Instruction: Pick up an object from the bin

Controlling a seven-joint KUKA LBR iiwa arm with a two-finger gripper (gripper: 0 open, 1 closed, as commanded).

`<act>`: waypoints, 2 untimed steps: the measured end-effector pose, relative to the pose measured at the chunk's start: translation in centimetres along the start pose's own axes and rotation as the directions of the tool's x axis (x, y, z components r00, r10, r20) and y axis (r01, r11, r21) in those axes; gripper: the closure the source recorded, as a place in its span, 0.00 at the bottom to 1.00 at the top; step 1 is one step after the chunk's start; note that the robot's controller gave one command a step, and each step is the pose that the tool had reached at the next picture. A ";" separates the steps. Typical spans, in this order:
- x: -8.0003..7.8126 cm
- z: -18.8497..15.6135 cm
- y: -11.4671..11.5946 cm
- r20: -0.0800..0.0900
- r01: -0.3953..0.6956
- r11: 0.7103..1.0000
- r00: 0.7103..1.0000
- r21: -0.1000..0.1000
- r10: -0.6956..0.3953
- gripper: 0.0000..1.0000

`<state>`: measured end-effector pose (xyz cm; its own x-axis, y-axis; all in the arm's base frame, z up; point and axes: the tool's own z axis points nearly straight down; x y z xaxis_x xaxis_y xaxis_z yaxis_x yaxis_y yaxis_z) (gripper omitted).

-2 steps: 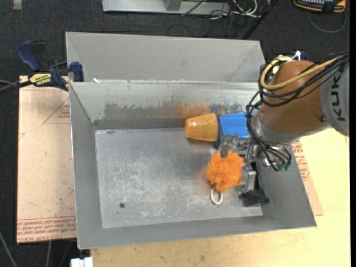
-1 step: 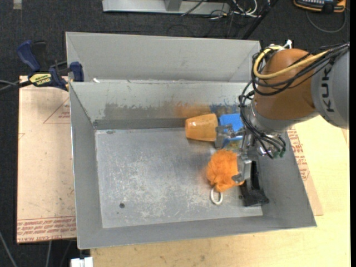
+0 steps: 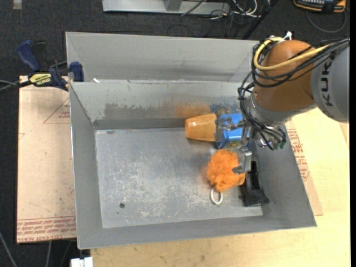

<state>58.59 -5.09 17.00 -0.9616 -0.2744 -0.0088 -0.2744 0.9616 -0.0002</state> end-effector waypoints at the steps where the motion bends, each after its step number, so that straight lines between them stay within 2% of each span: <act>1: 4.4 4.6 0.7 -0.006 0.188 0.982 0.982 -0.004 -0.188 1.00; 2: 4.4 4.6 0.7 -0.006 0.187 0.982 0.982 -0.004 -0.187 1.00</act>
Offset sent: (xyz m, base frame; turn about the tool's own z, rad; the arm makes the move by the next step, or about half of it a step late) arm 0.0000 0.0000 0.0000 0.0000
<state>54.19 -5.66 12.34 -0.8931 -0.4498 -0.0024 -0.4498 0.8931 0.0019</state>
